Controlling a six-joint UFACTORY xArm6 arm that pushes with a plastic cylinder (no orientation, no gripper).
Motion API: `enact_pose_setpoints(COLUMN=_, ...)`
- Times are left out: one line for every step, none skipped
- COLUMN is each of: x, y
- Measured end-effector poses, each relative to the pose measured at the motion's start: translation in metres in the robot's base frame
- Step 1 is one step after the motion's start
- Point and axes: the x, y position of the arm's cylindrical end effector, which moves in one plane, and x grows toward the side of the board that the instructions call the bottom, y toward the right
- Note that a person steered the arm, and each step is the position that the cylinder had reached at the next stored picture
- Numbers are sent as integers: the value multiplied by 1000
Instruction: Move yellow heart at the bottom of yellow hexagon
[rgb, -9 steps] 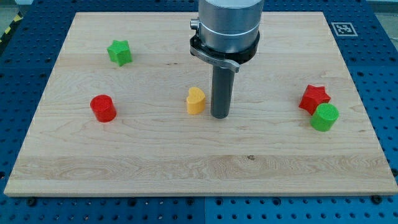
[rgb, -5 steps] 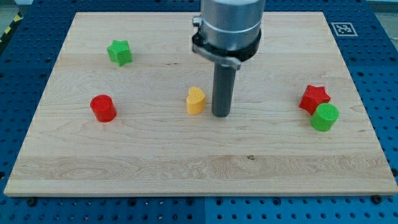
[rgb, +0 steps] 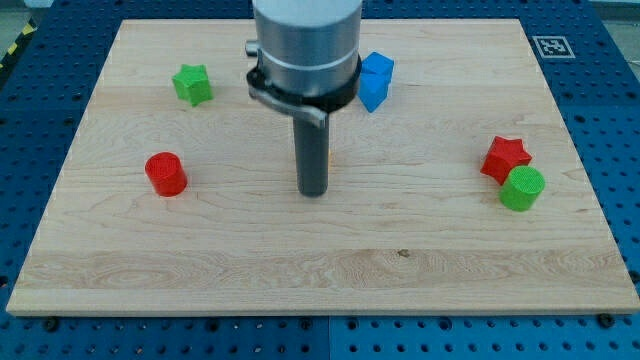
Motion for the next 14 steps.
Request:
enact_pose_setpoints(x=-43, y=0)
enact_pose_setpoints(x=-33, y=-3)
enact_pose_setpoints(x=-28, y=-8)
enact_pose_setpoints(x=-74, y=-8)
enact_pose_setpoints(x=-97, y=-17)
enact_pose_setpoints(x=-93, y=-18)
enact_pose_setpoints(x=-74, y=-18)
enact_pose_setpoints(x=-46, y=-18)
enact_pose_setpoints(x=-43, y=1)
enact_pose_setpoints(x=-79, y=8)
enact_pose_setpoints(x=-96, y=7)
enact_pose_setpoints(x=-96, y=7)
enact_pose_setpoints(x=-106, y=9)
enact_pose_setpoints(x=-109, y=4)
